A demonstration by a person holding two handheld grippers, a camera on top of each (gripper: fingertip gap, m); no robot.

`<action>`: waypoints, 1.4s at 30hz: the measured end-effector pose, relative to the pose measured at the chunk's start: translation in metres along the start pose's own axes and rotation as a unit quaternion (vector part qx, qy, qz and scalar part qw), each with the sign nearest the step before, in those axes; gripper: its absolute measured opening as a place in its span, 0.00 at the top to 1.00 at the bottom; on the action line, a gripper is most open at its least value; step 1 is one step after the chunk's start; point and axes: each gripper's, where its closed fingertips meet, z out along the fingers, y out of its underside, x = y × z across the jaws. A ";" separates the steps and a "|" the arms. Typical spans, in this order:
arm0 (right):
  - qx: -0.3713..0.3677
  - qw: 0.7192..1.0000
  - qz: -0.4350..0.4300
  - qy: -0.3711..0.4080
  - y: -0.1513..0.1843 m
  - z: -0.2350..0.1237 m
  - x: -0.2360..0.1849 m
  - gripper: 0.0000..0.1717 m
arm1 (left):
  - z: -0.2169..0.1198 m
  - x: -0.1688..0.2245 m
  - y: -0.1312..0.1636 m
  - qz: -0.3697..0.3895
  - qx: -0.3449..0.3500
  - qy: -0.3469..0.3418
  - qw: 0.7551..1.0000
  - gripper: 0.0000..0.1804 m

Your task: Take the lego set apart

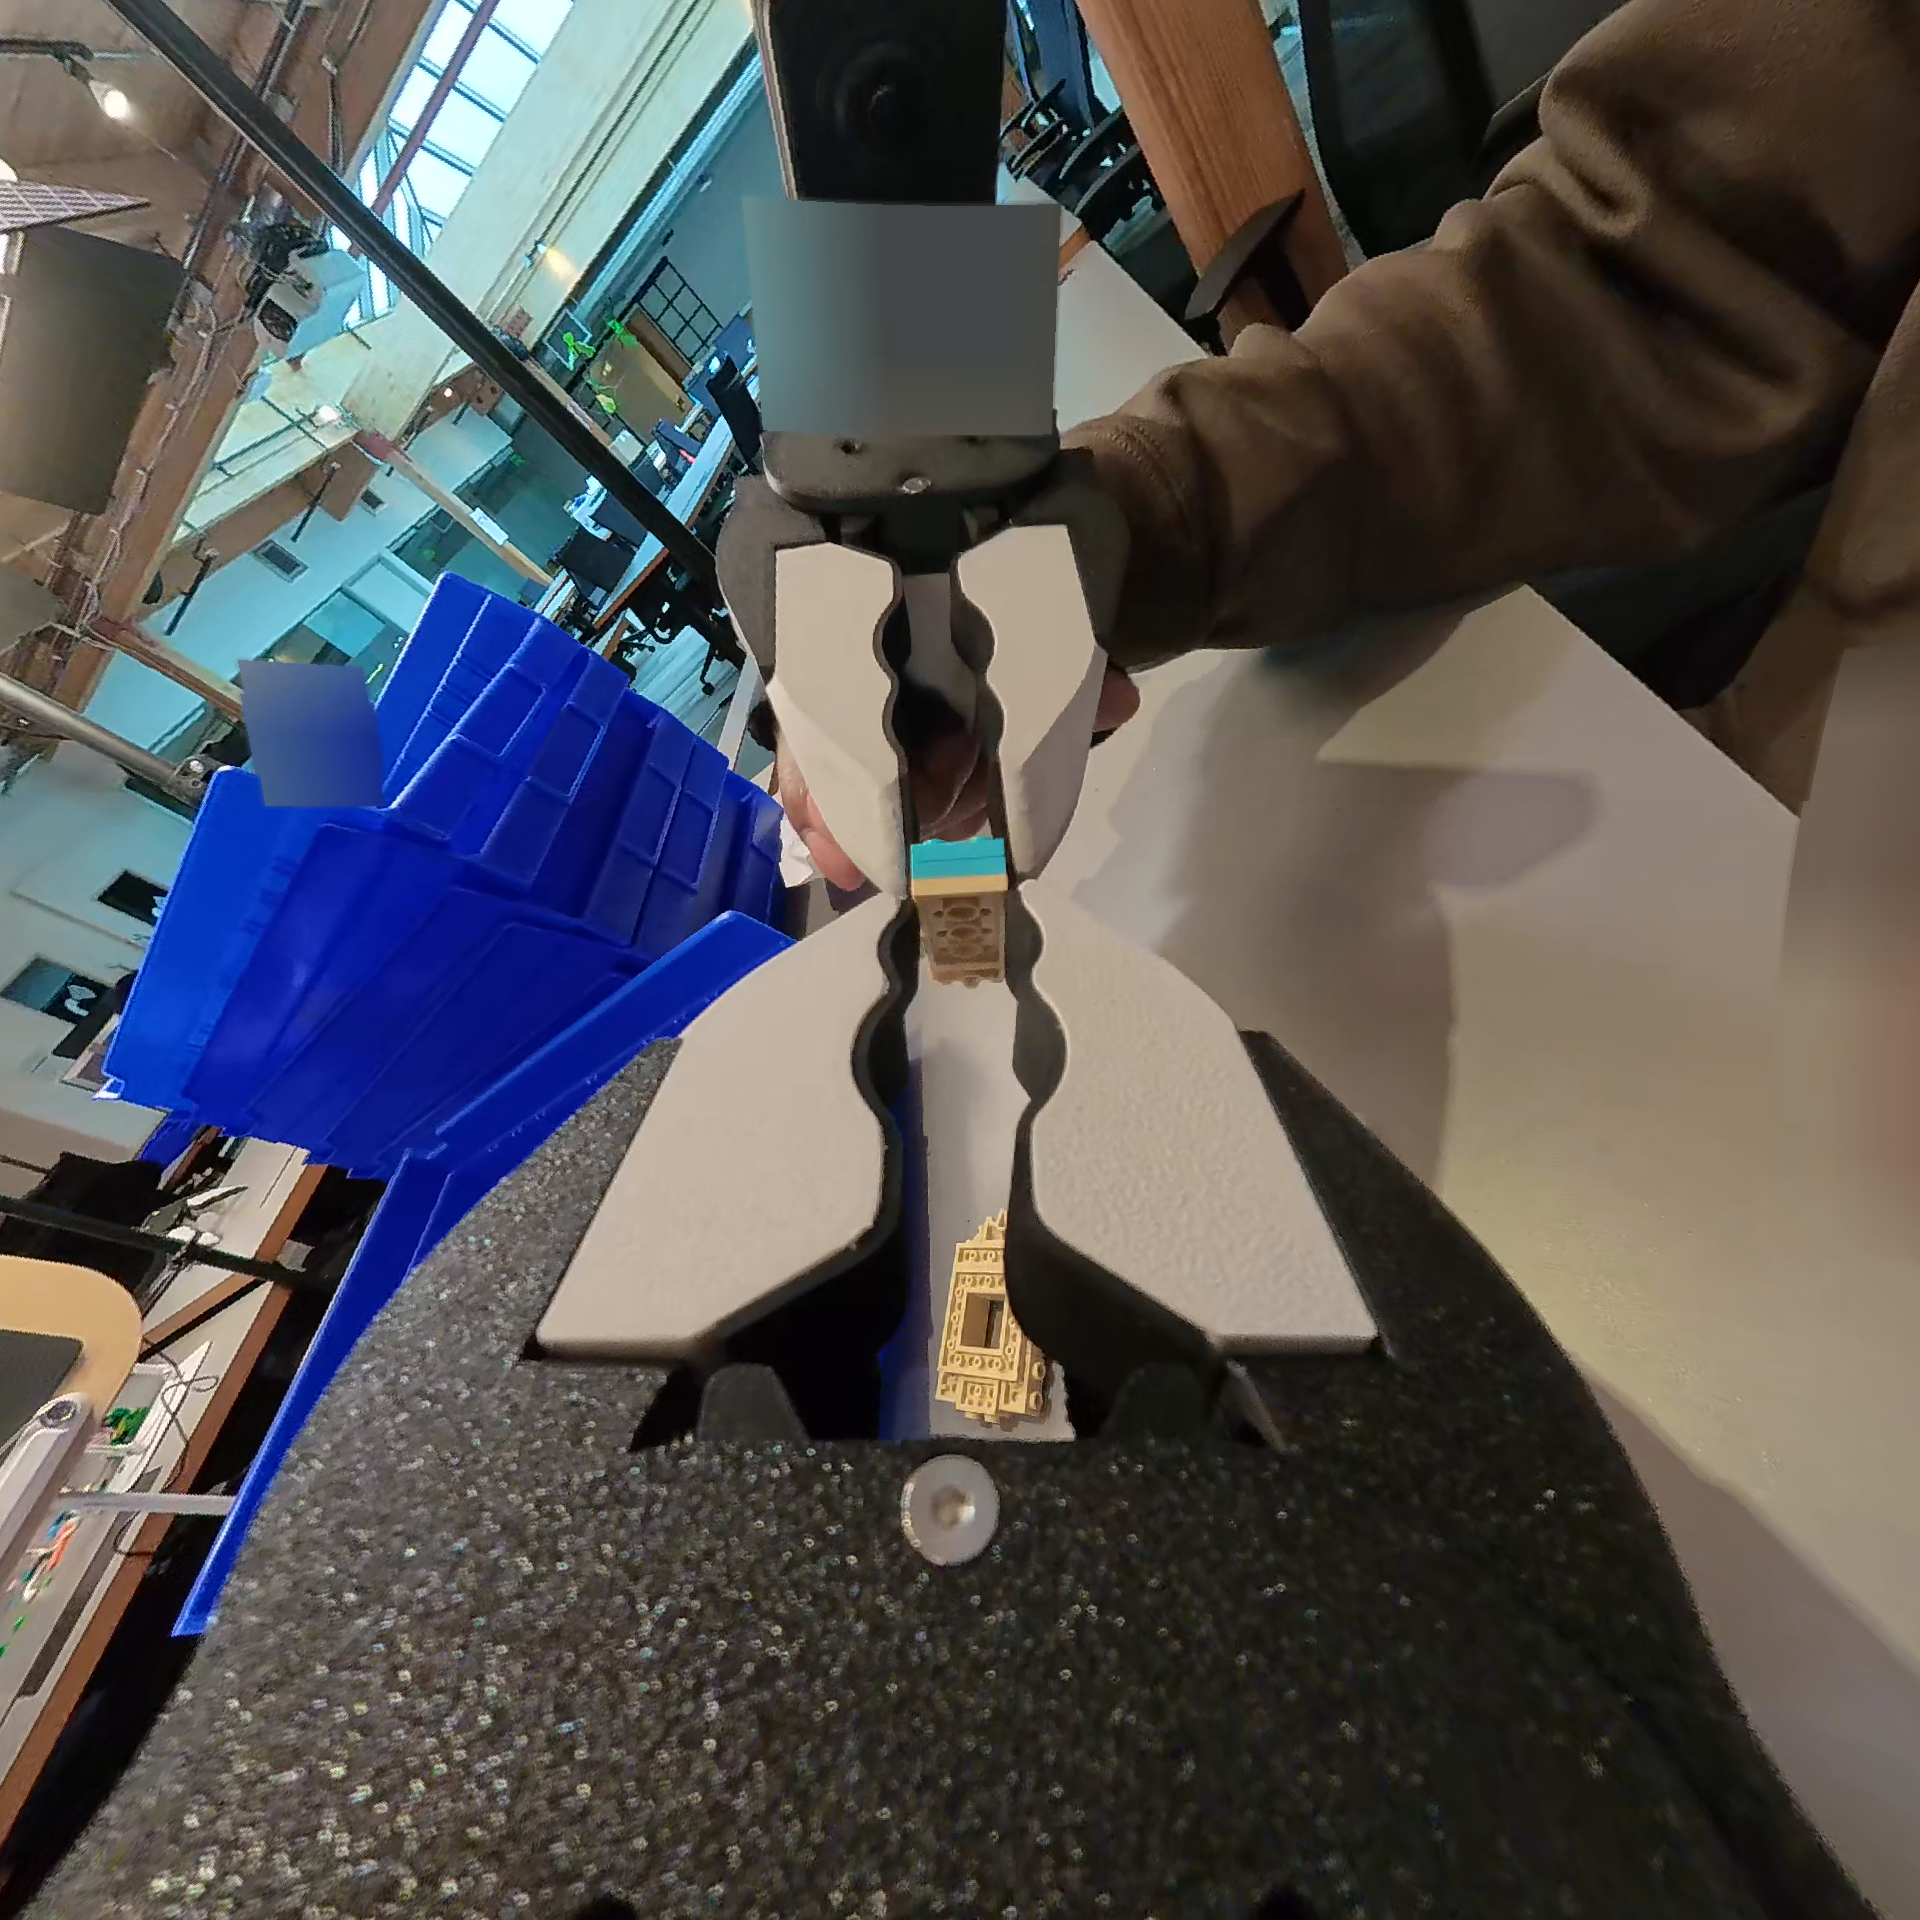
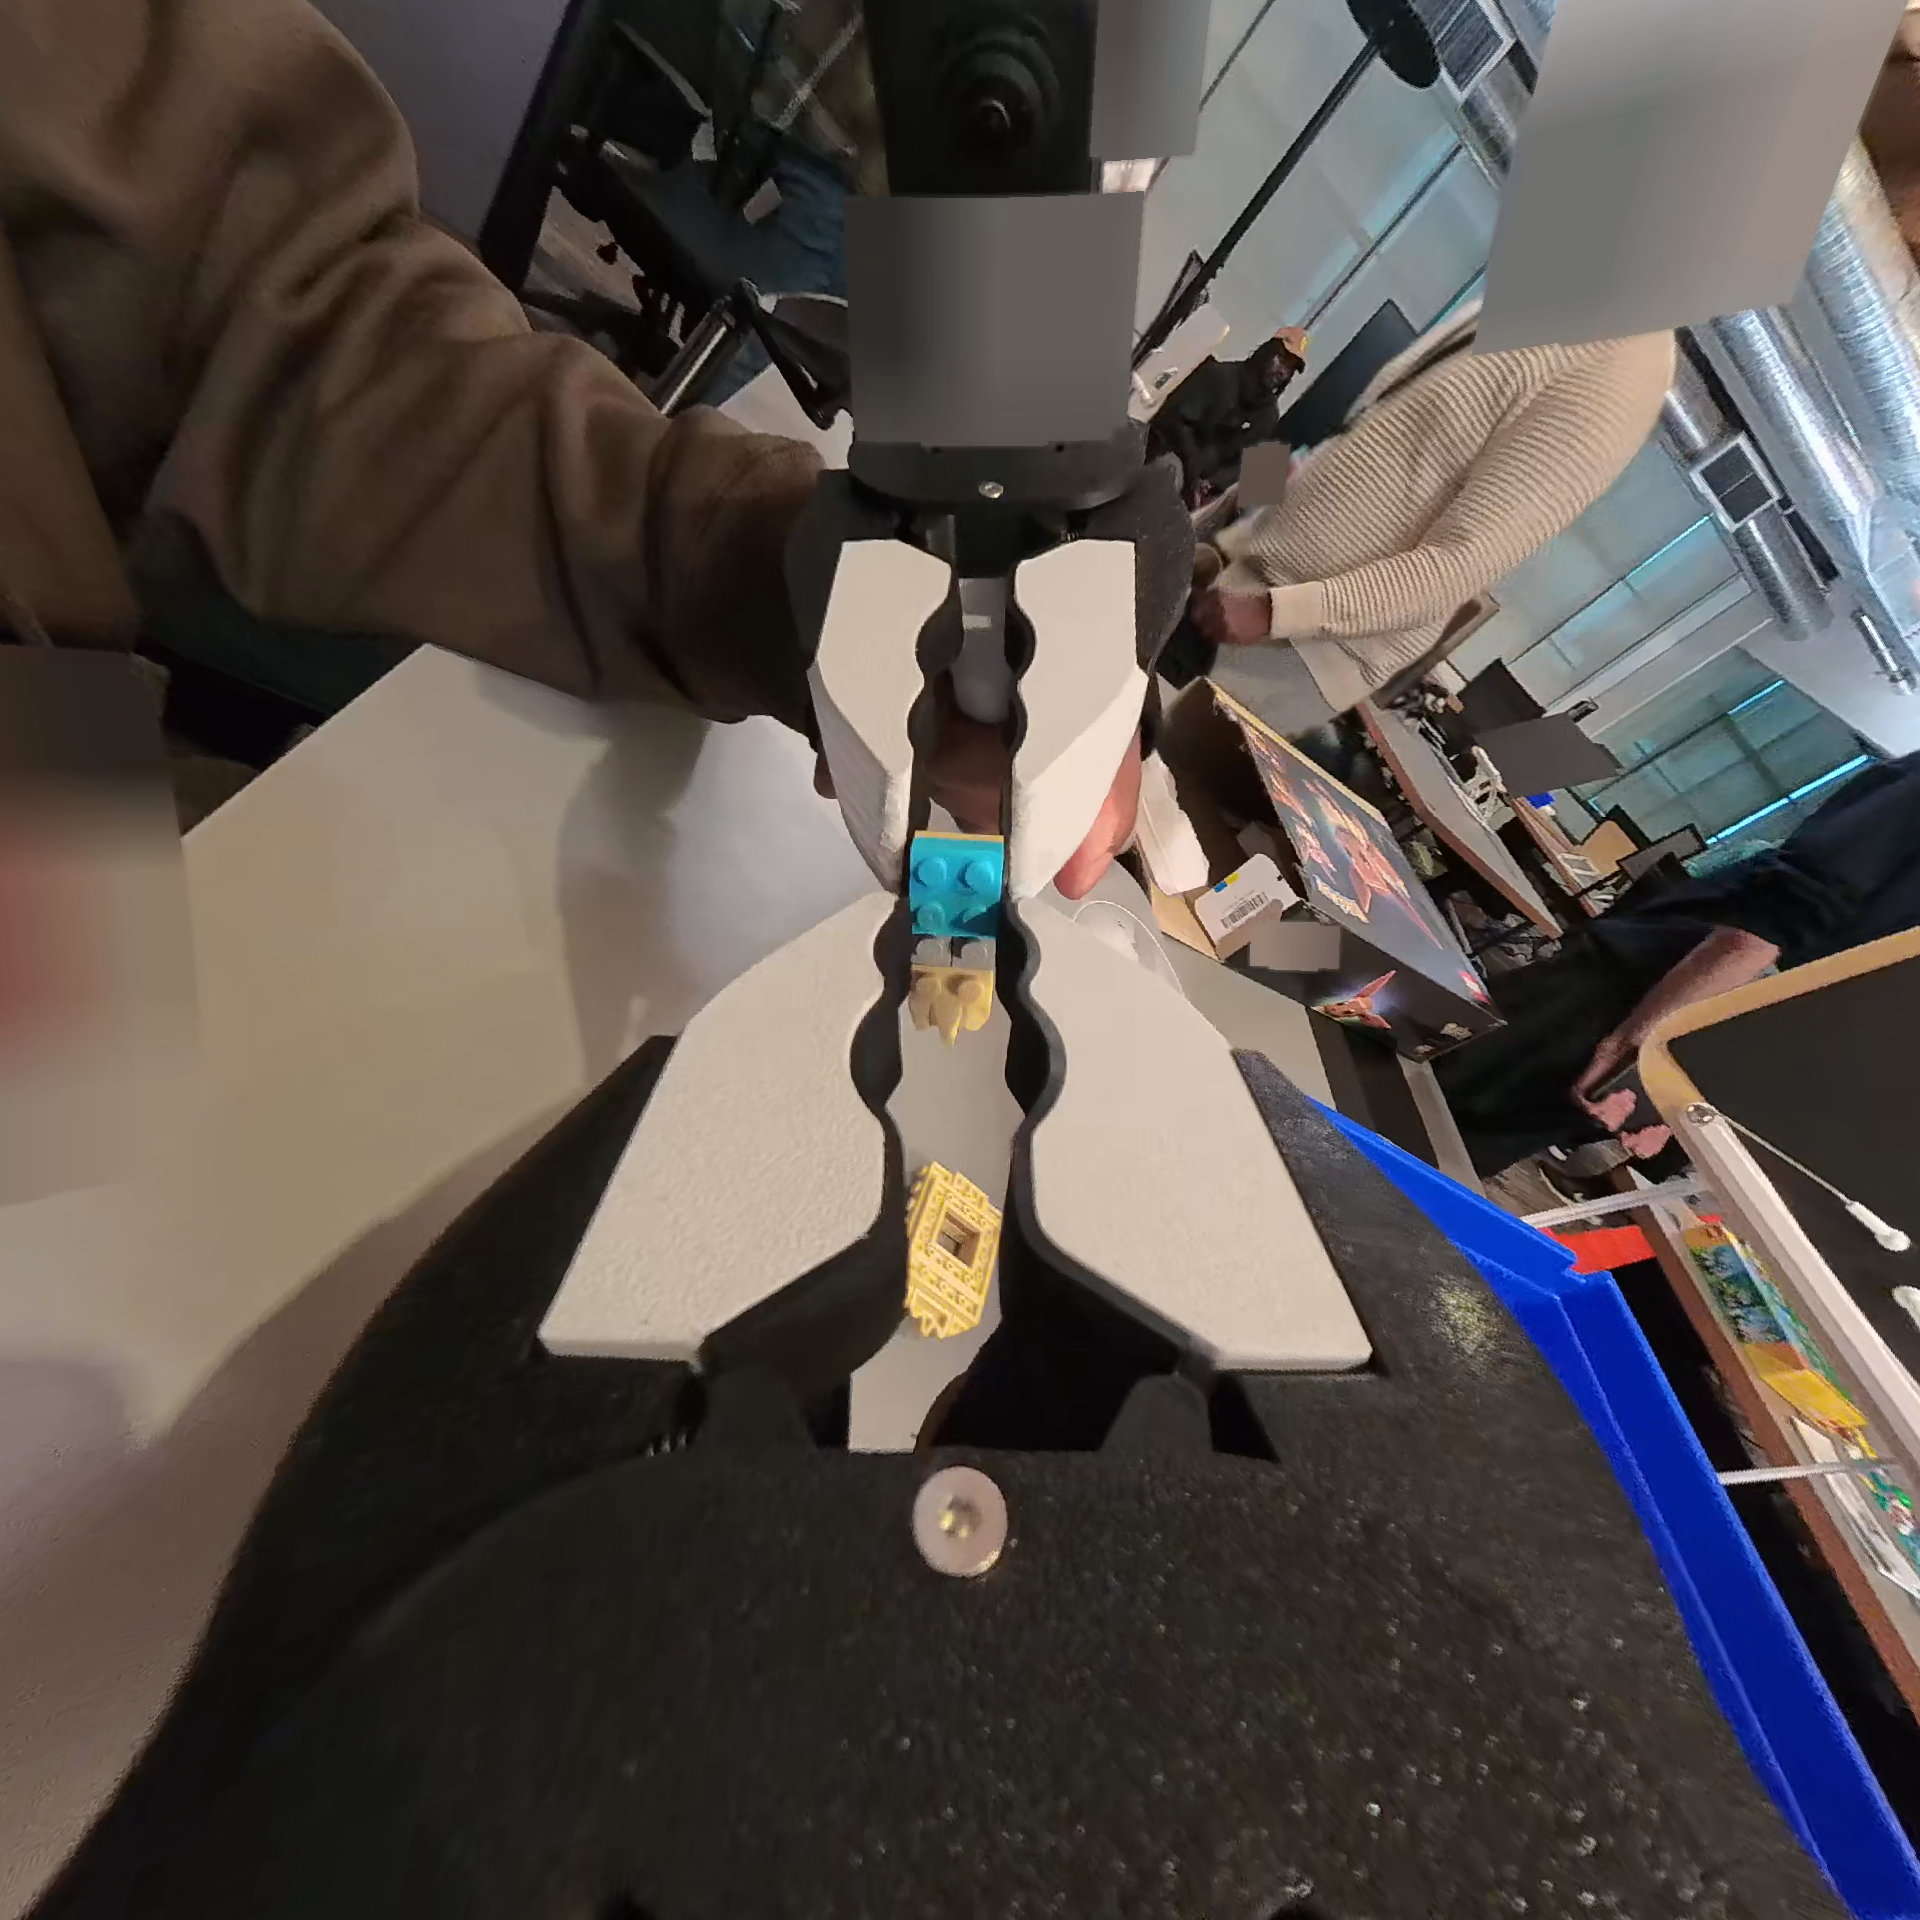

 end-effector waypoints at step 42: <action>0.037 0.983 0.090 0.155 -0.016 0.019 0.040 0.90 | -0.034 -0.042 -0.030 -0.178 0.188 -0.043 0.965 0.91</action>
